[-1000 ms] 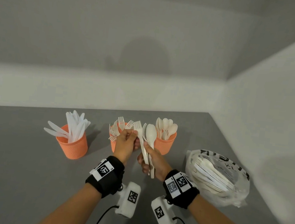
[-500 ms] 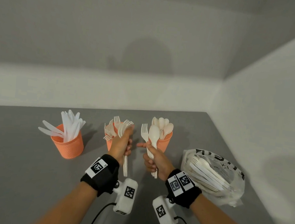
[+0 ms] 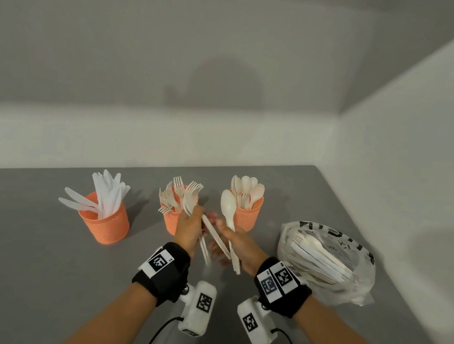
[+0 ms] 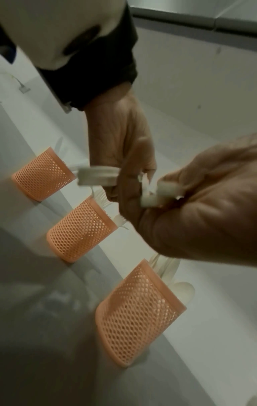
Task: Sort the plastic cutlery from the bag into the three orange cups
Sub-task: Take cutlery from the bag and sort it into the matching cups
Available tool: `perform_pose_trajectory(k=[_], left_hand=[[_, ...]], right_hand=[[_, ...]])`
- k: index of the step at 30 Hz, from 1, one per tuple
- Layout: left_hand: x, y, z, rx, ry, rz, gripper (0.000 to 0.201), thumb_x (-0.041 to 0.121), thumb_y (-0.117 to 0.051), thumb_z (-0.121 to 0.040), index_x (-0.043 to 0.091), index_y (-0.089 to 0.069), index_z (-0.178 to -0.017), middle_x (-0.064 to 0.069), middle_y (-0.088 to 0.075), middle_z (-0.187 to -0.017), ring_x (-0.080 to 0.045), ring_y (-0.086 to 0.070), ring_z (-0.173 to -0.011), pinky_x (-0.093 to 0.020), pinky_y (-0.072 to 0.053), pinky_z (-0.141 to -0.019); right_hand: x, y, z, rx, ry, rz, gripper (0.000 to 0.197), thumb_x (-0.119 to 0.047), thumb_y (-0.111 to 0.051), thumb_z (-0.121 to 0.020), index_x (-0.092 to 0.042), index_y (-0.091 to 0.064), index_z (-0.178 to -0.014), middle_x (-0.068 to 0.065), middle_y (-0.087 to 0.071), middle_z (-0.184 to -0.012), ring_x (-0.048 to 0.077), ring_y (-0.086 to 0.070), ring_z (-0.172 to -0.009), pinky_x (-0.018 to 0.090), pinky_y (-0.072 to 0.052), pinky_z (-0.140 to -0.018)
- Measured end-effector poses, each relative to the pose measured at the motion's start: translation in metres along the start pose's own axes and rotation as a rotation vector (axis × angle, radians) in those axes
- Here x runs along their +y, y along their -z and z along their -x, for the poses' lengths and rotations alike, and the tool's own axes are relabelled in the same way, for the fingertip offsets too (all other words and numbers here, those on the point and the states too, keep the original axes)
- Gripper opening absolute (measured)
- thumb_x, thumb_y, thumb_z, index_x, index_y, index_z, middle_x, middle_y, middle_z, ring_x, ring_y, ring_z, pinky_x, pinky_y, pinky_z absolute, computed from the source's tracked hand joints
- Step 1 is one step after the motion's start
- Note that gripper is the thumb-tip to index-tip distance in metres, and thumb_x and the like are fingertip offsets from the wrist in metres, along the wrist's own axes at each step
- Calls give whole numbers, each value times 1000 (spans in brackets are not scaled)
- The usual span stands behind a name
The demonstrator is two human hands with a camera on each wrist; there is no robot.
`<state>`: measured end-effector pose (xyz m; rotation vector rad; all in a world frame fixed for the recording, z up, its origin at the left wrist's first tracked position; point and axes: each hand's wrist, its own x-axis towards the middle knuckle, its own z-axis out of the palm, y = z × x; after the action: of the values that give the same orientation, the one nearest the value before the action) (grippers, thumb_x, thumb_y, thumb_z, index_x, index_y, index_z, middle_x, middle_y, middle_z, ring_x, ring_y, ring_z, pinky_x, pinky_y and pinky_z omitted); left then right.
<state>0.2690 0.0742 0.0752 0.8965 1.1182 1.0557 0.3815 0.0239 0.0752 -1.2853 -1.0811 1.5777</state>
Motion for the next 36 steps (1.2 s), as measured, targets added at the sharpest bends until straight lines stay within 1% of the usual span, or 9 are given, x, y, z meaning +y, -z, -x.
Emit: perform_pose_trajectory(k=[4, 9, 13, 15, 22, 25, 30, 33, 36], left_hand=[[-6, 7, -7, 95, -66, 79, 23, 17, -32, -98, 7, -53, -94, -1, -64, -58, -26, -65, -65, -36, -52, -68], [4, 7, 1, 61, -102, 73, 30, 25, -49, -94, 14, -45, -66, 5, -34, -39, -8, -35, -33, -24, -38, -44], [14, 2, 18, -129, -151, -157, 13, 24, -64, -86, 12, -59, -83, 6, -50, -43, -6, -39, -33, -18, -31, -35], [12, 0, 19, -116, -158, -218, 14, 17, -65, -84, 13, -60, -72, -2, -53, -49, -9, -43, -36, -18, -31, -35], [7, -11, 22, -120, -272, -345, 23, 23, -68, -83, 2, -60, -88, -2, -58, -58, 0, -48, -36, -16, -37, -38], [12, -11, 19, -153, -262, -325, 22, 30, -60, -88, 9, -60, -93, 5, -59, -54, -2, -45, -39, -22, -38, -43], [26, 4, -8, 67, -232, -147, 35, 21, -44, -96, 14, -45, -62, 7, -40, -40, -5, -37, -32, -26, -34, -46], [50, 11, -28, 181, -360, -54, 37, 21, -37, -100, 15, -39, -63, 8, -38, -38, -3, -35, -33, -19, -35, -42], [72, 12, -47, 238, -502, -40, 34, 21, -34, -101, 17, -39, -67, 10, -40, -40, -2, -37, -36, -17, -37, -42]], right_hand=[[5, -1, -4, 209, 133, 178, 31, -30, -39, -99, -11, -55, -117, -3, -56, -79, 11, -59, -67, 26, -54, -54], [18, 5, -8, 439, 266, 518, 24, -18, -42, -97, -17, -65, -99, -9, -55, -74, 13, -54, -73, 27, -43, -70], [26, 2, -10, 322, 269, 663, 26, -23, -43, -96, -35, -54, -77, -15, -51, -63, 11, -52, -64, 34, -47, -69], [28, -3, -13, 278, 276, 694, 26, -26, -43, -95, -31, -53, -71, -12, -52, -62, 14, -54, -61, 44, -52, -70], [15, -7, -26, 274, 426, 464, 22, -9, -44, -90, -4, -55, -108, 9, -66, -85, 18, -65, -73, 34, -57, -68], [11, -1, -29, 301, 452, 409, 21, -16, -44, -91, -16, -62, -102, 5, -68, -88, 18, -66, -82, 34, -55, -77], [-14, 32, -35, 613, 344, -25, 13, -21, -53, -89, -18, -55, -76, -7, -46, -66, 2, -44, -57, 20, -36, -60], [-43, 51, -37, 739, 411, -189, 24, -9, -47, -91, -18, -50, -69, -13, -46, -44, -1, -44, -41, 21, -37, -53], [-64, 66, -47, 813, 522, -279, 26, 0, -40, -90, -18, -48, -73, -6, -41, -51, 1, -40, -40, 16, -38, -47]])
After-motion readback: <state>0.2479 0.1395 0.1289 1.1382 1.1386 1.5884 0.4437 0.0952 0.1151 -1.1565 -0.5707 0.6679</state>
